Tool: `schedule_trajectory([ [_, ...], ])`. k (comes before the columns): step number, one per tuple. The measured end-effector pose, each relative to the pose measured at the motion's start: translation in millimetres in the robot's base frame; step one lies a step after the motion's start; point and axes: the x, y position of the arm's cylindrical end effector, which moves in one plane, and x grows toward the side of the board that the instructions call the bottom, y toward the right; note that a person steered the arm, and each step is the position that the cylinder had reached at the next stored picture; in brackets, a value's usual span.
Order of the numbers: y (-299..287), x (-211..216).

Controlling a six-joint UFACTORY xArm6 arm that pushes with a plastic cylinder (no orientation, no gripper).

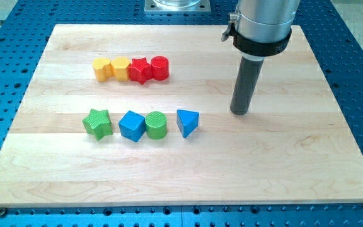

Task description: Move the blue triangle closely to the green circle

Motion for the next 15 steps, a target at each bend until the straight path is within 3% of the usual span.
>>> schedule_trajectory([
  [5,-13,1],
  [6,-22,33],
  [7,-36,36],
  [10,-75,30],
  [13,-41,-4],
  [15,-41,-4],
])
